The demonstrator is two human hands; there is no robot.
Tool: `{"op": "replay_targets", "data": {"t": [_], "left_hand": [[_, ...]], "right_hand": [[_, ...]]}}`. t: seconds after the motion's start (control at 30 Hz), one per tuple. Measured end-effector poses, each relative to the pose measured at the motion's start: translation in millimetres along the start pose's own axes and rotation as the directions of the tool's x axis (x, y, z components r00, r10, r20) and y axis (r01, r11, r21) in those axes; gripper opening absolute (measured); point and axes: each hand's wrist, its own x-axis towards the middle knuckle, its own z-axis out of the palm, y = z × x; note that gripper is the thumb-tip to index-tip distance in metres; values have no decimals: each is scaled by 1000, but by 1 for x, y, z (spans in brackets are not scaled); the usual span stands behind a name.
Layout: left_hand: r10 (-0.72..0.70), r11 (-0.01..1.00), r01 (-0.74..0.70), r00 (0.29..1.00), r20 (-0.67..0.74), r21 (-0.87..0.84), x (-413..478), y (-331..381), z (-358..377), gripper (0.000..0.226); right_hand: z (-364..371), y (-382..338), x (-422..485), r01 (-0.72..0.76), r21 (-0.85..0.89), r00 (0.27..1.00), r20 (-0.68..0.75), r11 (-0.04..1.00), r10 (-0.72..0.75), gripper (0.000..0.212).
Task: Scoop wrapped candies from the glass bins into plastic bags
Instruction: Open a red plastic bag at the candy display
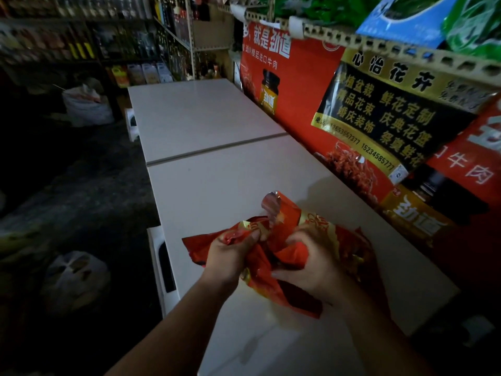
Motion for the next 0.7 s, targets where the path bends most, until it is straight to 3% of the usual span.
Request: {"op": "replay_targets", "data": {"t": [0.07, 0.1, 0.13, 0.2, 0.27, 0.33, 0.4, 0.47, 0.53, 0.7], "left_hand": [[-22, 999, 22, 1000, -10, 24, 3, 0, -2, 18], [-19, 999, 20, 1000, -11, 50, 5, -2, -2, 20], [-17, 997, 18, 1000, -11, 80, 6, -3, -1, 24], [-8, 994, 9, 1000, -9, 110, 9, -3, 4, 25], [-16, 995, 18, 1000, -22, 102, 13, -3, 9, 18], [-13, 993, 19, 998, -56, 114, 14, -3, 14, 17], [22, 991, -16, 999, -44, 132, 14, -1, 20, 15], [60, 992, -60, 998, 6, 109, 10, 6, 28, 4], [78, 994, -80, 996, 42, 71, 5, 18, 33, 21], [51, 996, -54, 998, 41, 75, -19, 40, 26, 51]], "right_hand": [[-1, 13, -4, -64, -24, 997, -33, 998, 63, 101], [4, 16, -5, -79, -59, 997, -27, 995, 77, 103], [13, 18, -7, -29, -97, 999, -37, 995, 26, 90], [32, 19, -9, 100, -102, 982, -151, 990, -115, 43], [34, 12, -1, 91, -41, 947, -305, 995, -100, 15], [26, -2, 15, -3, 178, 930, -362, 984, 69, 18], [20, -19, 23, 21, 294, 910, -401, 956, 103, 39], [20, -40, 21, 68, 241, 942, -336, 968, 17, 66], [24, -52, 16, 84, 183, 975, -219, 980, -43, 77], [3, -73, 15, 63, 393, 993, 66, 917, -96, 46]]}}
